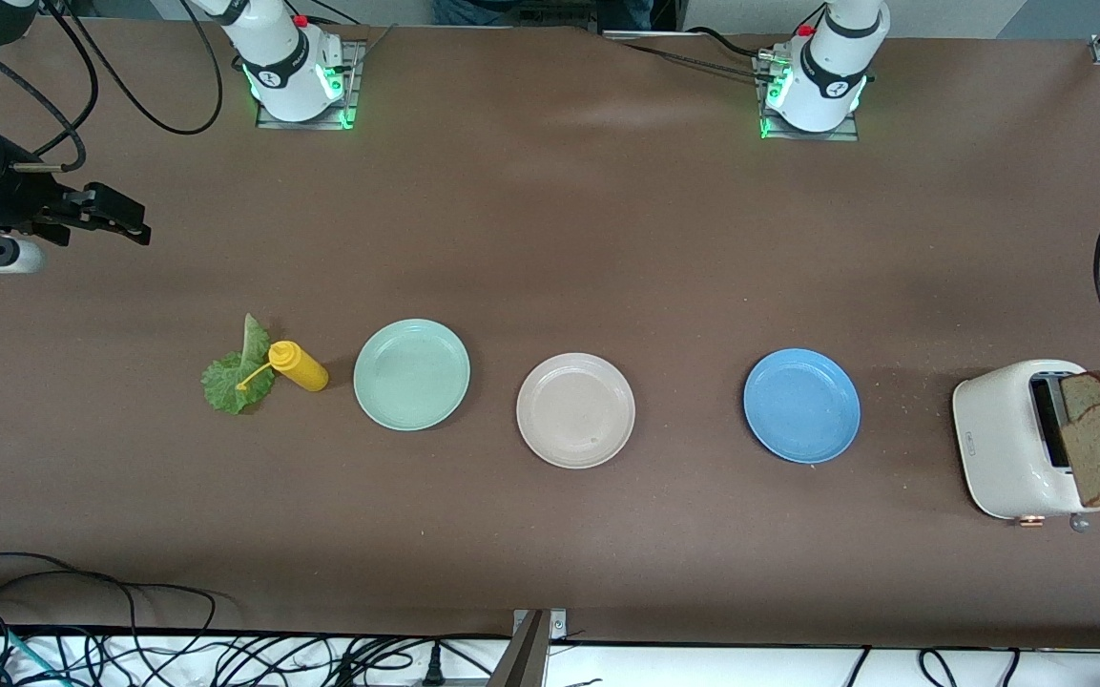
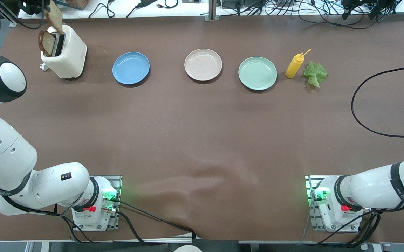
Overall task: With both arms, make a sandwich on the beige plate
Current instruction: 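Grasp one toast slice with the left gripper and lift it out, then carry the toast to the beige plate and lower it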
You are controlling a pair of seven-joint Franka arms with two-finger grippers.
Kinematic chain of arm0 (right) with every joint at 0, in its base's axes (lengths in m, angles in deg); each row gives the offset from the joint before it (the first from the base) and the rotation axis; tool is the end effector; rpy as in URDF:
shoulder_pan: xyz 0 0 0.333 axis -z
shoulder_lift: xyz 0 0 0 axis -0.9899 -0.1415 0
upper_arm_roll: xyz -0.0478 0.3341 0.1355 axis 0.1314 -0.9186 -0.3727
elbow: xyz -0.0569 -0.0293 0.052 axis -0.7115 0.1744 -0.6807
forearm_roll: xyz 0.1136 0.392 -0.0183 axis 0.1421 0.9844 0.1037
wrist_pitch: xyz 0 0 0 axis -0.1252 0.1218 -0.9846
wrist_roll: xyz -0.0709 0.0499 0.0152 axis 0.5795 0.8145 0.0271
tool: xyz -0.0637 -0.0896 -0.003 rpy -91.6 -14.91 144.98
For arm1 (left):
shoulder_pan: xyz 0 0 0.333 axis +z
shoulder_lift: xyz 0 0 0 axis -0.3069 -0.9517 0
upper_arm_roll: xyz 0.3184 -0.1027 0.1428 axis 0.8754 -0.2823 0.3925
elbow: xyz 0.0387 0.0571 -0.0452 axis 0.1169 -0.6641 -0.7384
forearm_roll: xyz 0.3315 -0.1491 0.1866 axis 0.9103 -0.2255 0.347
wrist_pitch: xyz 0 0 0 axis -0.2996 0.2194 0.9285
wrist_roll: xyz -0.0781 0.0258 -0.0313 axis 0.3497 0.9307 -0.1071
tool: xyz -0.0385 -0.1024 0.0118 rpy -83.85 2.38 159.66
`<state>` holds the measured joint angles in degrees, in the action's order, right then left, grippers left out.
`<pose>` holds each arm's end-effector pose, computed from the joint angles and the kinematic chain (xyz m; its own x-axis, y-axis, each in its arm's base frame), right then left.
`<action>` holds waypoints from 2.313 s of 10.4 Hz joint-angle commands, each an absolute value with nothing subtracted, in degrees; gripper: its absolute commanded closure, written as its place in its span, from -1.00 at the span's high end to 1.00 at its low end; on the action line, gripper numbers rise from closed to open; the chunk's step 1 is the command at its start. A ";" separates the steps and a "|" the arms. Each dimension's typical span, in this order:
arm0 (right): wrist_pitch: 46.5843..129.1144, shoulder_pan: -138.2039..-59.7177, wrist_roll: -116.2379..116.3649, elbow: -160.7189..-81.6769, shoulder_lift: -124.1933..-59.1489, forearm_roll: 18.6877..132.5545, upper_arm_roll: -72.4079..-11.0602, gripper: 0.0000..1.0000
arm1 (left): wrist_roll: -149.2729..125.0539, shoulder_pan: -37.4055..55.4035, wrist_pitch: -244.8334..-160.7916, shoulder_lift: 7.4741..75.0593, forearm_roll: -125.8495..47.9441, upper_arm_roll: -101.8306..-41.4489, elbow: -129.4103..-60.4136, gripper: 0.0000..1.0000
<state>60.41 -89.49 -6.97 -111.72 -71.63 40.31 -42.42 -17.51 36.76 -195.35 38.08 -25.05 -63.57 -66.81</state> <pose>0.5855 0.0341 0.6368 0.9962 0.0157 -0.0855 0.0140 -0.9997 -0.0204 0.7437 0.1543 0.5316 0.9704 0.1745 0.1669 0.1763 -0.9843 0.0038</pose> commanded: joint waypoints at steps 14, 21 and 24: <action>60.30 -89.42 -6.46 -111.21 -71.72 41.41 -42.17 1.00 | 21.26 8.48 -219.57 20.84 -54.20 -73.70 -67.09 -1.00; 60.29 -88.89 -6.46 -111.21 -71.81 41.85 -42.17 1.00 | 22.31 3.20 -223.11 17.40 -54.66 -73.70 -67.36 -1.00; 60.30 -88.63 -6.46 -111.21 -71.81 42.12 -42.17 1.00 | 23.19 3.81 -222.67 19.15 -54.66 -73.88 -68.58 -1.00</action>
